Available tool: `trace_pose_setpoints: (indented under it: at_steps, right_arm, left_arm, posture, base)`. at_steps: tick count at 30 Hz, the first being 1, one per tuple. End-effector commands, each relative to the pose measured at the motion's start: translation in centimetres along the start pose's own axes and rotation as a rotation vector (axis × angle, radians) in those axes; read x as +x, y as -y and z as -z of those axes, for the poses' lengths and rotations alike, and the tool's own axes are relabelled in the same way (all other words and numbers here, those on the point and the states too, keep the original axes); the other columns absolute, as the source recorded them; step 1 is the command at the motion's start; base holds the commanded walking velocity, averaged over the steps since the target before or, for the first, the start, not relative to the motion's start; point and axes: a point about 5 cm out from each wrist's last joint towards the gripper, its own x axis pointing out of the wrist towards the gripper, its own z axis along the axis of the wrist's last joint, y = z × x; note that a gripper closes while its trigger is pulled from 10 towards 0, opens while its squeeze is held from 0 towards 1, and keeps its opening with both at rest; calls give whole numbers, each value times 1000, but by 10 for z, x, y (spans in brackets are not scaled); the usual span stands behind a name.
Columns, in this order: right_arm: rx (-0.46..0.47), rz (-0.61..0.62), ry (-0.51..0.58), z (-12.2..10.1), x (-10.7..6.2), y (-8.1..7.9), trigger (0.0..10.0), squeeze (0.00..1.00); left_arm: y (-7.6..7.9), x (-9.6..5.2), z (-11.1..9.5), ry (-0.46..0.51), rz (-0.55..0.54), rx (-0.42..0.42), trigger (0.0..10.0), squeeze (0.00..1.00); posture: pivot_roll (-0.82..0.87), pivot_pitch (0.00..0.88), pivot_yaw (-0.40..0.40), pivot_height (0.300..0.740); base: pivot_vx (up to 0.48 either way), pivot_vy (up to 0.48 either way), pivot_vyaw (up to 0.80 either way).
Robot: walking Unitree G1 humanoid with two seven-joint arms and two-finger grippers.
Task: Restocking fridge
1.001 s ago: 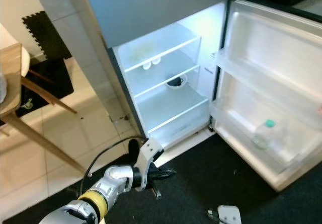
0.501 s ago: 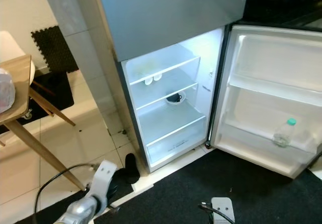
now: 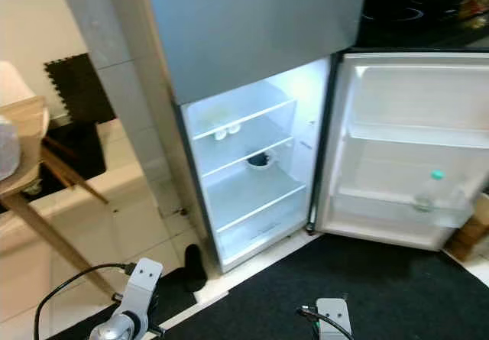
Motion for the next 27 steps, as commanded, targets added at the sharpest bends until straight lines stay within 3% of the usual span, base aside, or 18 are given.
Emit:
trace_pose_setpoints:
  at_steps: [1,27]
  right_arm:
    - [8,-1,-5,2,0,-2,10000,0]
    - [34,18,-20,9,-3,0,10000,0]
  left_arm:
    - [0,0,0,-1,-7,12,10000,0]
    - [6,3,-13,55,16,29,10000,0]
  posture:
    - [-98,44,104,740]
    - [-110,28,125,740]
  base:
    - [0,0,-800]
    - [0,0,-800]
